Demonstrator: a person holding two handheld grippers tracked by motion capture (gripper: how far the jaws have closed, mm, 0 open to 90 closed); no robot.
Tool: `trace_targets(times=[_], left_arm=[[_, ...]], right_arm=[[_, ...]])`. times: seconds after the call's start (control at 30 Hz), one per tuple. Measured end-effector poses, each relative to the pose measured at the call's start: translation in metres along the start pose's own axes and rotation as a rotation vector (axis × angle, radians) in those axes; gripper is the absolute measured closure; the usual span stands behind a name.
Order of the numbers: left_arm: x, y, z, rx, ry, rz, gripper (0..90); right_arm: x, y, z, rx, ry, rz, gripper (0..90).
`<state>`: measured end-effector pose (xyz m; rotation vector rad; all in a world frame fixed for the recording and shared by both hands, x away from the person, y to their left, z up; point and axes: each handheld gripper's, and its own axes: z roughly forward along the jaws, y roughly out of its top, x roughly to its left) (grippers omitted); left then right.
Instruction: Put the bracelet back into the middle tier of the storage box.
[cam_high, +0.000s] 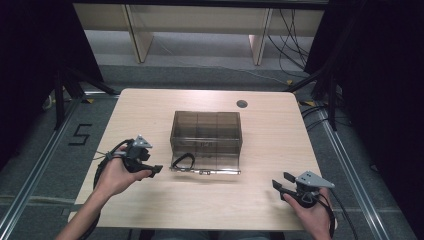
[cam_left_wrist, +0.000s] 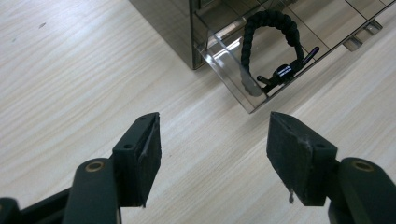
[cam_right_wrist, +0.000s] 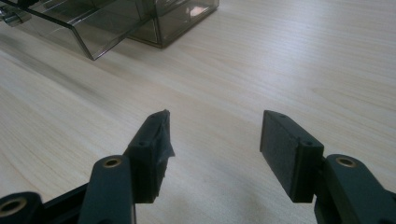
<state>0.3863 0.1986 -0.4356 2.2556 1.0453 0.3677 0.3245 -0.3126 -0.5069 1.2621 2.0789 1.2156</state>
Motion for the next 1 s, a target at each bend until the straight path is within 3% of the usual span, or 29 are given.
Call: trace_targets(times=[0.03, 0.07, 0.1, 0.2, 0.23, 0.37, 0.43, 0.47, 0.5, 0.53, 0.57, 0.6, 0.63, 0.67, 0.7, 0.73, 0.77, 0.8, 0.83, 0.87, 0.9, 1.0], left_arm=[[0.002, -0.003, -0.001, -0.002, 0.011, 0.015, 34.8], [0.001, -0.008, -0.001, -0.024, 0.019, -0.006, 34.7], [0.001, -0.013, -0.002, -0.029, 0.021, -0.023, 34.4], [0.004, -0.026, -0.006, -0.041, 0.026, -0.016, 34.2], [0.003, -0.03, -0.005, -0.059, 0.029, -0.025, 34.0], [0.001, -0.051, 0.0, -0.136, 0.05, -0.069, 33.7], [0.002, -0.06, 0.002, -0.151, 0.055, -0.07, 33.7], [0.001, -0.065, 0.003, -0.161, 0.061, -0.08, 33.7], [0.003, -0.069, 0.004, -0.16, 0.076, -0.051, 33.7], [0.003, -0.073, 0.005, -0.174, 0.074, -0.042, 33.8], [0.004, -0.078, 0.004, -0.182, 0.09, -0.021, 33.9], [0.001, -0.08, 0.004, -0.201, 0.094, -0.061, 34.4], [0.002, -0.084, 0.005, -0.229, 0.093, -0.073, 34.4], [0.0, -0.087, 0.006, -0.259, 0.096, -0.116, 34.3], [0.0, -0.088, 0.008, -0.3, 0.101, -0.102, 34.5], [-0.001, -0.092, 0.008, -0.301, 0.104, -0.13, 34.5], [0.001, -0.093, 0.01, -0.348, 0.11, -0.097, 34.6], [0.0, -0.096, 0.012, -0.371, 0.117, -0.109, 35.0], [-0.002, -0.098, 0.012, -0.366, 0.119, -0.12, 35.0], [-0.002, -0.098, 0.013, -0.37, 0.109, -0.091, 34.9], [-0.004, -0.099, 0.012, -0.384, 0.121, -0.101, 35.1], [-0.004, -0.1, 0.013, -0.415, 0.106, -0.098, 34.9]], right_arm=[[-0.003, 0.0, 0.001, -0.011, 0.002, -0.032, 43.8], [-0.001, 0.0, 0.0, -0.006, -0.001, -0.015, 43.8], [-0.003, 0.0, 0.001, -0.019, -0.005, -0.041, 43.8], [-0.004, 0.001, 0.001, -0.019, -0.005, -0.057, 43.8], [-0.003, 0.001, 0.001, -0.012, 0.006, -0.037, 43.8], [-0.003, 0.001, 0.001, -0.016, 0.003, -0.035, 43.8], [-0.002, 0.001, 0.0, -0.018, 0.003, -0.028, 43.8], [0.0, 0.001, -0.001, -0.009, 0.002, -0.002, 43.9], [-0.004, 0.001, 0.001, -0.031, -0.007, -0.061, 43.9], [0.0, 0.001, 0.0, -0.012, 0.004, -0.009, 43.9], [0.0, 0.001, -0.001, -0.007, 0.002, -0.004, 44.0], [0.0, 0.001, -0.001, -0.015, 0.003, -0.011, 44.0], [-0.002, 0.001, 0.0, -0.028, 0.008, -0.038, 44.0], [0.002, 0.001, -0.001, -0.01, 0.002, 0.012, 44.0], [0.002, 0.001, -0.001, -0.01, 0.002, 0.014, 44.1], [0.0, 0.001, 0.0, -0.018, 0.004, -0.007, 44.1], [0.001, 0.001, 0.0, -0.015, 0.005, -0.004, 44.1], [0.001, 0.001, 0.0, -0.011, 0.004, 0.0, 44.1], [0.001, 0.001, 0.0, -0.006, 0.007, -0.001, 44.2], [-0.002, 0.002, 0.001, -0.02, 0.008, -0.043, 44.2], [-0.002, 0.002, 0.002, -0.025, 0.012, -0.041, 44.3], [-0.001, 0.002, 0.003, -0.031, 0.009, -0.03, 44.3]])
